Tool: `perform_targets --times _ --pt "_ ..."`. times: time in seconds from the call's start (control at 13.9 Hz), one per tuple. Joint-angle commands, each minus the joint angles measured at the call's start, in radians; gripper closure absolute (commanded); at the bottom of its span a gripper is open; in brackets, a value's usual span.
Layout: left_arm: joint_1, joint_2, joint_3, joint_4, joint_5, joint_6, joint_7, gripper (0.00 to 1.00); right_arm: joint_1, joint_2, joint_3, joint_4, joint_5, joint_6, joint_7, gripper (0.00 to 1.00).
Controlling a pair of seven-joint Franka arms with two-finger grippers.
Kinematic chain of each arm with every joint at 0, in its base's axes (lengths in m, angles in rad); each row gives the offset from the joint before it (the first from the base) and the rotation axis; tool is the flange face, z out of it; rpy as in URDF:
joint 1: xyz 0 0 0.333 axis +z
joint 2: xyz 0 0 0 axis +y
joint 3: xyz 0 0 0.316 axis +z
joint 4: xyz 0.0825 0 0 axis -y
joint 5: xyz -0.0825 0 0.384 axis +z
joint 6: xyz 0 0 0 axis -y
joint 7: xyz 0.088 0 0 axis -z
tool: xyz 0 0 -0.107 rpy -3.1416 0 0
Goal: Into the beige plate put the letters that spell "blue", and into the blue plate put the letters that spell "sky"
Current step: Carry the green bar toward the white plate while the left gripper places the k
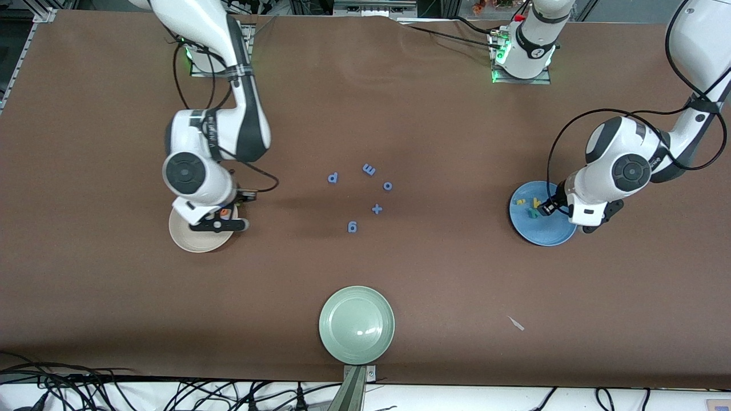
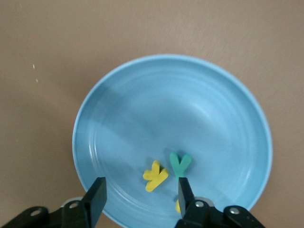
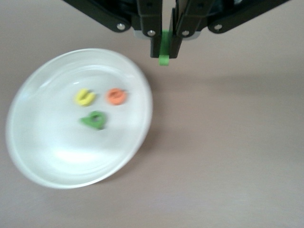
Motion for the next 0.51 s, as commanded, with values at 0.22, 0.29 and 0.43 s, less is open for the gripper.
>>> perform_targets --times 0.22,0.29,0.43 --pt "0.012 -0.010 -0.018 0.209 -0.023 -0.149 0.107 0.00 -0.015 -0.002 -0.035 -0.160 0.010 0.144 -0.191 0.96" --pt "0.010 -0.011 -0.018 0.258 -0.023 -0.195 0.109 0.00 -0.017 -0.002 -0.035 -0.186 0.041 0.151 -0.195 0.96" --pt "-0.001 -0.010 -0.020 0.368 -0.026 -0.308 0.147 0.00 -0.017 -0.005 -0.035 -0.208 0.053 0.174 -0.205 0.88"
